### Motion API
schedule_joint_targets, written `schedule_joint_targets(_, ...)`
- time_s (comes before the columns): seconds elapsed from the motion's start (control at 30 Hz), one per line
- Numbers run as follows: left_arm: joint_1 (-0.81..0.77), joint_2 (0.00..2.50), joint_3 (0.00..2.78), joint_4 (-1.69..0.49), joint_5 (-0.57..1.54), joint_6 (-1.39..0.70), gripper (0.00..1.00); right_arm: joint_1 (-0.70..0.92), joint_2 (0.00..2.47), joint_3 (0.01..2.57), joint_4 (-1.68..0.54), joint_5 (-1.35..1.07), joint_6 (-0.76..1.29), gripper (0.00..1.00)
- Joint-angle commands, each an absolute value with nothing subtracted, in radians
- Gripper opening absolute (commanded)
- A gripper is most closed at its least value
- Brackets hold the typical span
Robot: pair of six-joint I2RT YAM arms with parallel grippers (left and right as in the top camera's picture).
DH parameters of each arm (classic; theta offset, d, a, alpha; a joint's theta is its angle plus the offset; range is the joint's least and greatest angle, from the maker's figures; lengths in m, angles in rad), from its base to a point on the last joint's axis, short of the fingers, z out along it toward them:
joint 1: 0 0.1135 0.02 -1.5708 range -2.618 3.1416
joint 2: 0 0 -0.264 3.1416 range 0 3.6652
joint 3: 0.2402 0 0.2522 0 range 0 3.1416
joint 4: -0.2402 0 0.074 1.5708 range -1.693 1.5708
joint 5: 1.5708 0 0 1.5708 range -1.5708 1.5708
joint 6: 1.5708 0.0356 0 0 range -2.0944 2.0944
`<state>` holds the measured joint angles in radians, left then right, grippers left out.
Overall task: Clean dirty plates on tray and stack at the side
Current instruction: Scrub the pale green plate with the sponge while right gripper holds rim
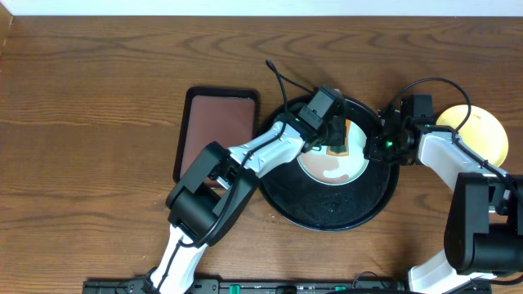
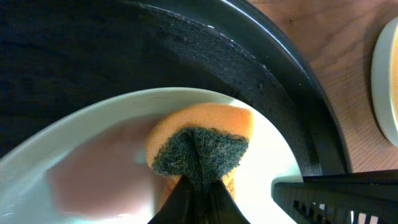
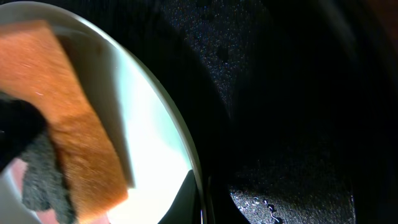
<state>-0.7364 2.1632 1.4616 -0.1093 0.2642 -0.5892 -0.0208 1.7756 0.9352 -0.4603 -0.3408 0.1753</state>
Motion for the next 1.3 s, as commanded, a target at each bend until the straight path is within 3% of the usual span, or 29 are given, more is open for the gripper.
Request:
schedule_joint_targets(0.0, -0.735, 2.185, 1.458, -0.104, 0.237, -0.611, 0.07, -0.005, 1.799, 0.928, -0.476, -0.342, 0.185, 0.01)
schedule_joint_targets(0.17, -0.688, 2.185, 1.458, -0.137, 0.197, -0.543, 0.07, -0.005, 1.799, 0.928, -0.484, -0.342, 0.185, 0.01)
schedule_joint_targets(0.43, -0.595, 2.181, 1.461, -0.386, 0.099, -0.402, 0.07, -0.005, 1.799, 0.928, -0.487, -0.342, 0.185, 0.01)
schedule_joint_targets(0.97, -0.588, 2.162, 1.562, -0.822, 0.097, -0.397, 0.08, -0.005, 1.799, 0.928, -0.486, -0.342, 0.182, 0.01)
schedule_joint_targets(1.1, -0.593, 2.162, 1.562, -0.844, 0.187, -0.397, 0.07, -0.005, 1.799, 0.928, -0.486, -0.341, 0.182, 0.01)
schedule_joint_targets(1.27, -0.627, 2.162, 1.562, -0.708, 0.326, -0.398, 0.07, -0.005, 1.799, 0.928, -0.486, -0.341, 0.182, 0.01)
